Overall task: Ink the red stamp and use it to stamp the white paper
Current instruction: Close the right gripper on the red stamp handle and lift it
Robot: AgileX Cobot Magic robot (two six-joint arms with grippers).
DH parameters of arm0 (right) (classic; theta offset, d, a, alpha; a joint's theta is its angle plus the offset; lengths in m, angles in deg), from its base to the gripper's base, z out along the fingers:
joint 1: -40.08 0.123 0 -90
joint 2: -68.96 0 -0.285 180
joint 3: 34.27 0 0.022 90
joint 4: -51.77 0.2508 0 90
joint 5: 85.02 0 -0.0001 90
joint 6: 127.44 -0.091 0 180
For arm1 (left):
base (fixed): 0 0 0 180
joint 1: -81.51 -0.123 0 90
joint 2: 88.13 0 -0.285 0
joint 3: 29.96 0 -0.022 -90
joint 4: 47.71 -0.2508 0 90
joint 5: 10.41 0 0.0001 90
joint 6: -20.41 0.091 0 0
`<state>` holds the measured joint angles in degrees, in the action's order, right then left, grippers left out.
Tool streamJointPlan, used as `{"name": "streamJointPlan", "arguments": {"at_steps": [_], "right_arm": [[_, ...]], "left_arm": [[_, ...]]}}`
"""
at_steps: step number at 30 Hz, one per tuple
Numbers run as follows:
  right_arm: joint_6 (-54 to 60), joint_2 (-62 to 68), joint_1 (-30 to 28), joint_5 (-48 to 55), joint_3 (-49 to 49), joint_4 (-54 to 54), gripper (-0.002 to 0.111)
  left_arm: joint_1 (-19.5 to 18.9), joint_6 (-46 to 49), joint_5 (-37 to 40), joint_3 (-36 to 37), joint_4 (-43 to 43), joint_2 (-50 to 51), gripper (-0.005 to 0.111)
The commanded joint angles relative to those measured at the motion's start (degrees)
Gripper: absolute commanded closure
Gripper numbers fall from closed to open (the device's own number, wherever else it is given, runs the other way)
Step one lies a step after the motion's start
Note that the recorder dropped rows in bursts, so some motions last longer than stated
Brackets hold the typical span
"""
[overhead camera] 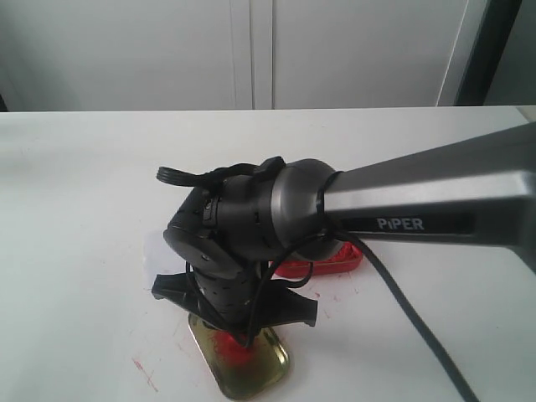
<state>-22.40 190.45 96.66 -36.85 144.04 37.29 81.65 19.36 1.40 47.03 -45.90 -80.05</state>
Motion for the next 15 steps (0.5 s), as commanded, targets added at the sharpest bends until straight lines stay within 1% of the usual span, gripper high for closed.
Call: {"name": "streamJointPlan", "arguments": {"at_steps": [1,7,15], "right_arm": [[-0.3,-0.6,0.0,0.0,0.4,-0.6,0.108],[1.8,-2.9,0.0,0.5,0.4,-0.8,0.108],[7.9,-6.3,0.0,0.6,0.4,-2.8,0.108]], "left_arm": [[-0.1,0.0,0.0,0.2,0.3,-0.3,0.107],[-0.1,0.0,0.0,0.2,0.3,-0.3,0.107],[-0.1,0.0,0.0,0.2,0.3,-0.3,0.107]]}}
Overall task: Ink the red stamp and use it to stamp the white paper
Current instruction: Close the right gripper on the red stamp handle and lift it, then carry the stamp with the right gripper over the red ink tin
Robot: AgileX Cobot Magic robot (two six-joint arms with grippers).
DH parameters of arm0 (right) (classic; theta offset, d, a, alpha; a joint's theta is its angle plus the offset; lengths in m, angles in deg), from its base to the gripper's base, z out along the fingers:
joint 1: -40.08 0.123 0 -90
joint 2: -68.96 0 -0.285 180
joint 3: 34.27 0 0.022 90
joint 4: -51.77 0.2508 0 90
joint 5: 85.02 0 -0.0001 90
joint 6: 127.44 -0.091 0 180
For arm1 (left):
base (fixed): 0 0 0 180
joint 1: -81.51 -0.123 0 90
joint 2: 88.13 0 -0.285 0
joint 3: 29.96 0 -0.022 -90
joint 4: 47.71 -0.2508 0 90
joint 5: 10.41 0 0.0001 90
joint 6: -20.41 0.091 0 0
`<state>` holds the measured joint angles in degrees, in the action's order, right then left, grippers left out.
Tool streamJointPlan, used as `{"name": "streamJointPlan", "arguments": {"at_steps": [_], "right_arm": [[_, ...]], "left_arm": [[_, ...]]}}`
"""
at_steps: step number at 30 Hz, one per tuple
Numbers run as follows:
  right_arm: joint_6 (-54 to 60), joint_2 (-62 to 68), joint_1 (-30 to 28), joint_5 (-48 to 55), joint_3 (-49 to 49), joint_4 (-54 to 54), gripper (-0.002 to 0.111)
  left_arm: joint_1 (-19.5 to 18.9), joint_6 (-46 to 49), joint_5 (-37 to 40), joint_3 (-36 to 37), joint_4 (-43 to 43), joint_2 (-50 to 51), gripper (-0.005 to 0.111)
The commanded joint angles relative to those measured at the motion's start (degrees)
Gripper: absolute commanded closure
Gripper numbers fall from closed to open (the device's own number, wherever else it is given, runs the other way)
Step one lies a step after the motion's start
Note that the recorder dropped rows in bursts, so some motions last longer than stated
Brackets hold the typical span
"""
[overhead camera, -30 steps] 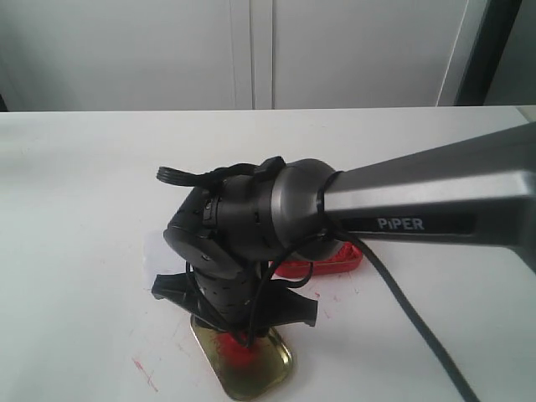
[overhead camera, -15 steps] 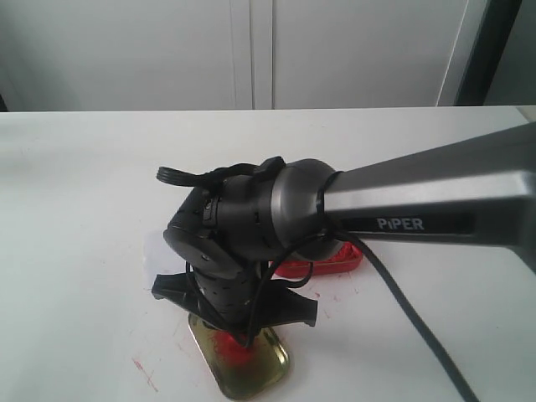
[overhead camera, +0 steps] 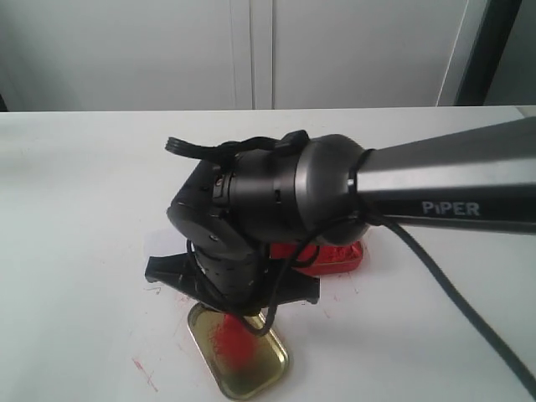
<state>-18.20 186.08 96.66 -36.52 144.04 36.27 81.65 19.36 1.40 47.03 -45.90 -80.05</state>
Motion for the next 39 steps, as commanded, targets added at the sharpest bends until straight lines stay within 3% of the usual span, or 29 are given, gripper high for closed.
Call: {"name": "streamJointPlan", "arguments": {"at_steps": [1,8,16,31,39], "right_arm": [[4.8,-2.4,0.0,0.3,0.4,-2.3,0.108],[10.2,-3.5,-0.2,0.5,0.4,-5.0,0.108],[18.6,-3.5,-4.8,0.6,0.4,-4.0,0.108],[50.9,-3.5,-24.1,-4.4,0.4,5.5,0.108],[67.7,-3.5,-25.7,-7.0,0.4,5.6,0.108]], "left_arm": [[-0.1,0.0,0.0,0.2,0.3,-0.3,0.107],[-0.1,0.0,0.0,0.2,0.3,-0.3,0.107],[-0.1,0.0,0.0,0.2,0.3,-0.3,0.107],[-0.1,0.0,-0.1,0.2,0.3,-0.3,0.107],[-0.1,0.0,-0.1,0.2,0.3,-0.3,0.107]]}}
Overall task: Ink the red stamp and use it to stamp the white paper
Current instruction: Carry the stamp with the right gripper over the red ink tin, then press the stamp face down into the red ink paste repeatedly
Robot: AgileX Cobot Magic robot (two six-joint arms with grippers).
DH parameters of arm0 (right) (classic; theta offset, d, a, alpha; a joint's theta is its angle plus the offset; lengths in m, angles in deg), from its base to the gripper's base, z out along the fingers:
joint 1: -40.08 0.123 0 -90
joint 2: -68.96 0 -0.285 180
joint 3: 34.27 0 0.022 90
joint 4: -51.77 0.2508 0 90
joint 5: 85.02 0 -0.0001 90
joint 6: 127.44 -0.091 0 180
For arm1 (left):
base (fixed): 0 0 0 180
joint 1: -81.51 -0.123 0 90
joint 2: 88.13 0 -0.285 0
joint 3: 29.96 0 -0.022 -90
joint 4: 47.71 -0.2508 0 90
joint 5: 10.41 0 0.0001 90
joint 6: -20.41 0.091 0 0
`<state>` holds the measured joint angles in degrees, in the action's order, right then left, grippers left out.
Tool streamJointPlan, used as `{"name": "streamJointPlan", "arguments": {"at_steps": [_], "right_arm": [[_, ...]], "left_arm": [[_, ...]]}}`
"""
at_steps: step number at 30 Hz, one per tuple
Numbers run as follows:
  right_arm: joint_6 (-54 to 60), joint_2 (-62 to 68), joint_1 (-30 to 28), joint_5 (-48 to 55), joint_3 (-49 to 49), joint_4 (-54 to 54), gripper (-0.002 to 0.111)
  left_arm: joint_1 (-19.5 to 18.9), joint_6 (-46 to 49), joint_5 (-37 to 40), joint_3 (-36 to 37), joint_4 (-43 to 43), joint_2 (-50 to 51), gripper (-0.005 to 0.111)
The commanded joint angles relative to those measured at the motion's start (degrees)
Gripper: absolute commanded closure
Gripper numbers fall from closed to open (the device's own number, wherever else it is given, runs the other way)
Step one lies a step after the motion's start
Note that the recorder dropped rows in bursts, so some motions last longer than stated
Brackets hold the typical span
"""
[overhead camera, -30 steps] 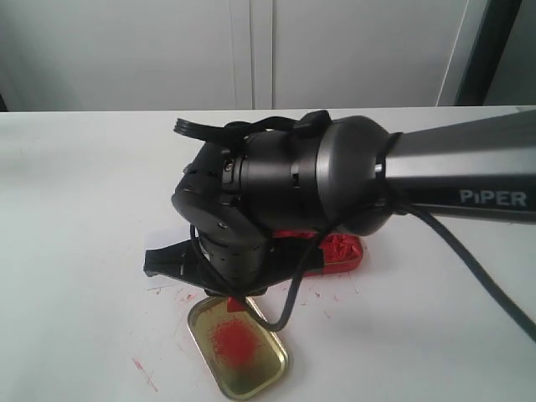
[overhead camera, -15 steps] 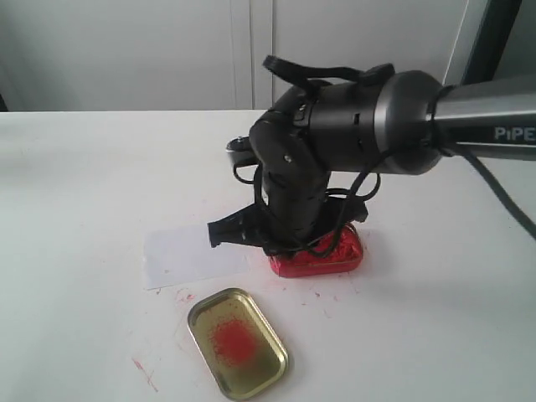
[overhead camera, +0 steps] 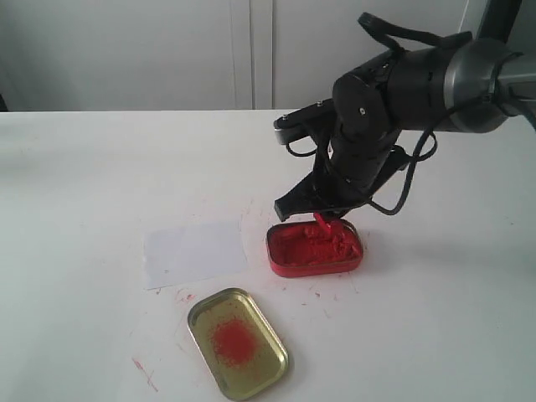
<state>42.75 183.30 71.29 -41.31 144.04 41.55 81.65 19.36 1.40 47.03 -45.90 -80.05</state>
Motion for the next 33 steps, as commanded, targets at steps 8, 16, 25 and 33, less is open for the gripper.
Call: {"name": "streamJointPlan", "arguments": {"at_steps": [8,16,25,33], "right_arm": [[15.9,0.6,-0.4,-3.0,0.4,0.9,0.108],[28.5,2.2,-0.5,-4.4,0.4,8.7,0.108],[33.2,4.0,-1.3,-4.6,0.4,10.9,0.108],[33.6,4.4,-2.1,-5.1,0.4,11.7,0.108]], "left_arm": [[-0.1,0.0,-0.1,0.2,0.3,-0.3,0.107],[-0.1,0.0,-0.1,0.2,0.3,-0.3,0.107],[-0.1,0.0,-0.1,0.2,0.3,-0.3,0.107],[-0.1,0.0,-0.1,0.2,0.3,-0.3,0.107]]}}
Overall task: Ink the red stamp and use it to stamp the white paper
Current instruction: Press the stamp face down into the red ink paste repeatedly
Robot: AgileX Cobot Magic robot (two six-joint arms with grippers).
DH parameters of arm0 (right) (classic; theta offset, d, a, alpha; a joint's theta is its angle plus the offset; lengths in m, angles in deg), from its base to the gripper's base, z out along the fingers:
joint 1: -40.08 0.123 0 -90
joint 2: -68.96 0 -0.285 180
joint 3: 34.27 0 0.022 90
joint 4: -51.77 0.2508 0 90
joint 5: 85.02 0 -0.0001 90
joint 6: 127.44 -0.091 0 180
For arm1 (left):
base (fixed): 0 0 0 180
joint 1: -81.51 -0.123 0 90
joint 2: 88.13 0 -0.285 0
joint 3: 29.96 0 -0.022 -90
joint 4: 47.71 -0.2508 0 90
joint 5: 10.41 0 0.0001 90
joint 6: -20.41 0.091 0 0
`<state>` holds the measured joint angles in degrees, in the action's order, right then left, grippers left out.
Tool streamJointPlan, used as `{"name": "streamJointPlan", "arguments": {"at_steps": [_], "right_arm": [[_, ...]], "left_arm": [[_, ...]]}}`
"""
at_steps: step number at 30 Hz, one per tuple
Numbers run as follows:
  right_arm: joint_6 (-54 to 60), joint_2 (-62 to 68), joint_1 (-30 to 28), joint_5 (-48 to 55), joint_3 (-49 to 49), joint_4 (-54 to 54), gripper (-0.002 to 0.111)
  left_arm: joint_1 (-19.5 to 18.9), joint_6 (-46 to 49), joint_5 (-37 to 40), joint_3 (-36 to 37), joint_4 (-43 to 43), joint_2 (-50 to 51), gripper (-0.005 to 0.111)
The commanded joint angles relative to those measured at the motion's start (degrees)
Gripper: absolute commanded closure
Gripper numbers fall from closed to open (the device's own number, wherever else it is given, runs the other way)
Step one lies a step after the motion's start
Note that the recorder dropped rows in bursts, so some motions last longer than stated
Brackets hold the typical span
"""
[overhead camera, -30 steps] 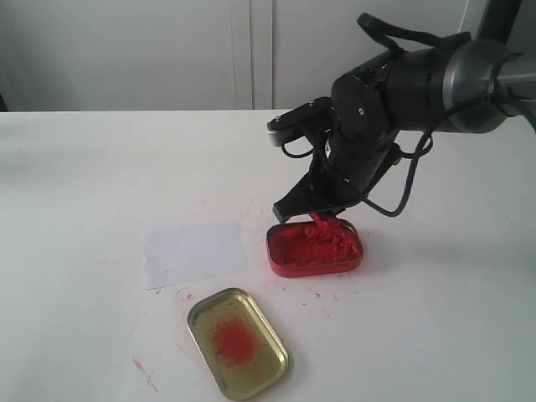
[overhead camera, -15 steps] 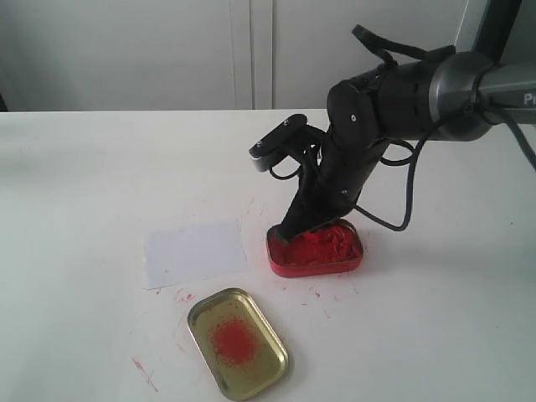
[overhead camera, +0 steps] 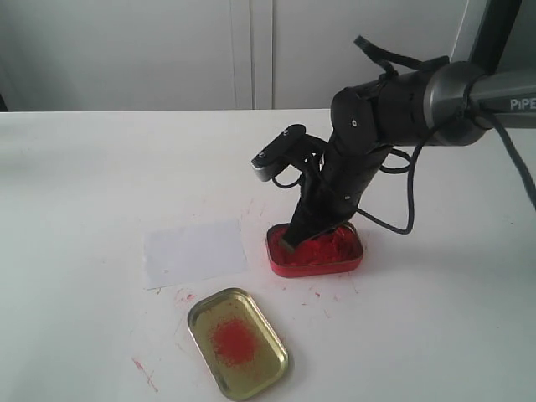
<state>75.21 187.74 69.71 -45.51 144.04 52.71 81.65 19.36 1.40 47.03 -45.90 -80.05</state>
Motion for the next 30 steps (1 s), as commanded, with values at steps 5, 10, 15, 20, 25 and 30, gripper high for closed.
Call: {"name": "streamJointPlan", "arguments": {"at_steps": [5,10,15,20,25,30], "right_arm": [[1.3,0.6,-0.5,-0.9,0.4,1.2,0.108],[1.3,2.6,-0.5,-1.4,0.4,2.1,0.108],[1.3,6.5,-0.5,-0.6,0.4,2.2,0.108],[1.3,9.3,-0.5,1.8,0.4,2.2,0.108],[1.3,10.7,-0.5,3.7,0.4,2.2,0.108],[1.3,11.9,-0.5,5.0,0.4,2.2,0.108]], "left_arm": [[-0.1,0.0,-0.1,0.2,0.3,-0.3,0.107],[-0.1,0.0,-0.1,0.2,0.3,-0.3,0.107],[-0.1,0.0,-0.1,0.2,0.3,-0.3,0.107],[-0.1,0.0,-0.1,0.2,0.3,-0.3,0.107],[-0.1,0.0,-0.1,0.2,0.3,-0.3,0.107],[-0.1,0.0,-0.1,0.2,0.3,-0.3,0.107]]}}
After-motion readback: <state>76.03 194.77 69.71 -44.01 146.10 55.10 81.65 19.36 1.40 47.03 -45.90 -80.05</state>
